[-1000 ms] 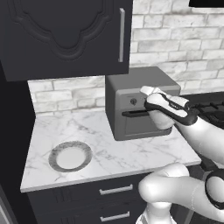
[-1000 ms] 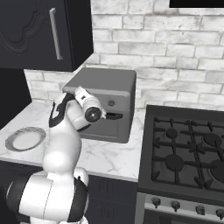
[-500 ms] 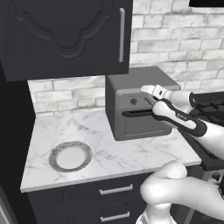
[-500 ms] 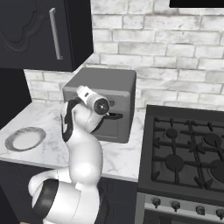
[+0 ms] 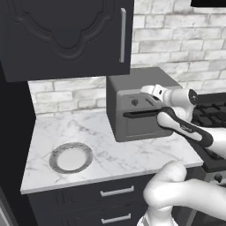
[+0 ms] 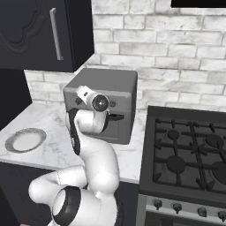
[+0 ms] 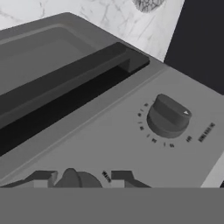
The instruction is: Pull the toaster oven rack outwards. Pick up the baguette from the plate and place it on the toaster oven rack. Close the toaster oven door fully and set the temperature to the lowest setting.
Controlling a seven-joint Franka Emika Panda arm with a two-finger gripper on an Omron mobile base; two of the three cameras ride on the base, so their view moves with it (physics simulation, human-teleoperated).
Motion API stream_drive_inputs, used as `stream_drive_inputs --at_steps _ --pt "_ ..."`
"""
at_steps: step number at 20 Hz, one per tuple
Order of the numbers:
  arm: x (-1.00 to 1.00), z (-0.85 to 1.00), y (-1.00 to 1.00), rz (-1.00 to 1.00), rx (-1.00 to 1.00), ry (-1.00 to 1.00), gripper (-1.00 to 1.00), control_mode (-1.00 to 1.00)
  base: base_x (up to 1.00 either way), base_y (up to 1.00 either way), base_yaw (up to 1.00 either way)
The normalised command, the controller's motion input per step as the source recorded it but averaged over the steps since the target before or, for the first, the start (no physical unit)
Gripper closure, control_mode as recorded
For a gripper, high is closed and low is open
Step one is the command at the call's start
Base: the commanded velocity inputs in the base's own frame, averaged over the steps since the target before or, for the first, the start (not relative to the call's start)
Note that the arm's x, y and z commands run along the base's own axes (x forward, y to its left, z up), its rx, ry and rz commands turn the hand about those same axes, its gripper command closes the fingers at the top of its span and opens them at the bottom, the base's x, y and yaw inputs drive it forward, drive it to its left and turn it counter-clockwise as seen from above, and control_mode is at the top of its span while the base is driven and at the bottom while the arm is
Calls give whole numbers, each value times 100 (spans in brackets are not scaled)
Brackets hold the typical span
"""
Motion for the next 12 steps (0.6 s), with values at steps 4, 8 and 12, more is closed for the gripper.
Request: stream_drive_inputs --at_steps 4,8,12 --pt "71 -30 3 6 -79 -12 100 -100 0 0 0" --pt "75 -23 4 5 -84 -11 100 -100 0 0 0" --pt "87 -14 2 5 -89 -5 100 -100 0 0 0"
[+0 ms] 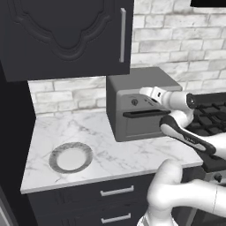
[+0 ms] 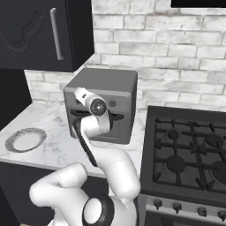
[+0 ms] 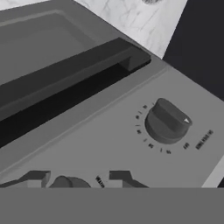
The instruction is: Pull the toaster oven rack outwards. Pick up the baguette from the plate and place it on the toaster oven rack. Close the toaster oven door fully and set the temperature to the lowest setting.
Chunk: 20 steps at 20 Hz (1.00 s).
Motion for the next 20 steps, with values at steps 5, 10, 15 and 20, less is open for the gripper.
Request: stream_drive_inputs --at_steps 5,10,15,20 --pt "95 -10 0 5 -91 0 100 -100 0 0 0" --pt "99 -8 0 5 -94 7 100 -100 0 0 0" --pt "92 -13 17 4 -98 3 100 -100 0 0 0" --pt "99 -6 21 5 -100 0 100 -100 0 0 0"
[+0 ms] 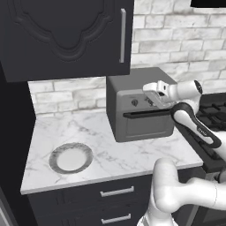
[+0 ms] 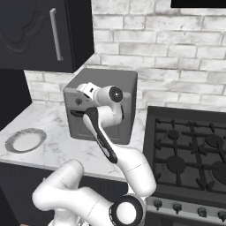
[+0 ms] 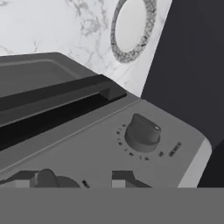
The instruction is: Pull the toaster oven rack outwards. Pick up the baguette from the plate and place it on the toaster oven rack. Close the toaster oven door fully and set the temperature to the lowest setting.
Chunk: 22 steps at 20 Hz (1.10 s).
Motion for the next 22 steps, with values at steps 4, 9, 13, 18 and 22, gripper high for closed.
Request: stream_drive_inputs --at_steps 4,9,13,18,22 --pt "100 -10 24 6 -100 1 100 -100 0 0 0" --pt "100 -21 35 8 -100 1 100 -100 0 0 0" --pt "91 -3 41 7 -100 0 100 -100 0 0 0" --pt "76 -11 65 3 -100 0 100 -100 0 0 0" --pt "4 -54 25 0 -44 -1 100 -100 0 0 0"
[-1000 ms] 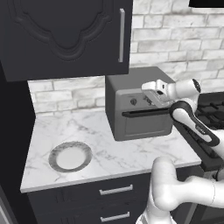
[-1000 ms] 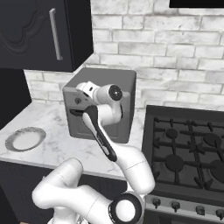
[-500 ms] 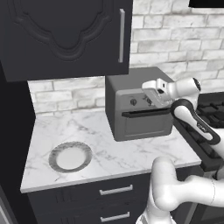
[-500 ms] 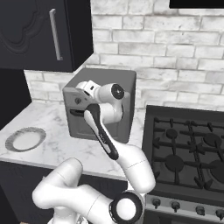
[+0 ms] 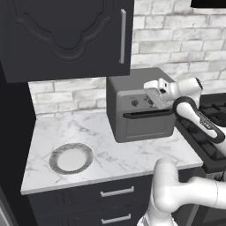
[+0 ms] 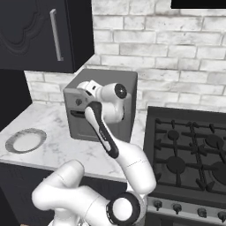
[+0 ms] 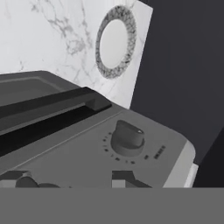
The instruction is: Pull the toaster oven rack outwards. Pick up the baguette from the plate and place it on the toaster oven rack. Close the toaster oven door fully and set the temperature to the lowest setting.
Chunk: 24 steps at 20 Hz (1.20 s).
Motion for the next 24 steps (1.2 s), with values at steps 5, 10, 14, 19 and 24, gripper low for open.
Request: stream_drive_inputs --at_steps 5,10,14,19,24 --pt "0 -23 2 1 -22 0 100 -100 0 0 0" --pt "3 -83 43 14 -84 -10 100 -100 0 0 0" --pt "12 -37 76 16 -100 -27 100 -100 0 0 0" --pt "23 -8 72 17 -100 -33 100 -100 0 0 0" --pt "22 0 65 15 -100 -34 100 -100 0 0 0"
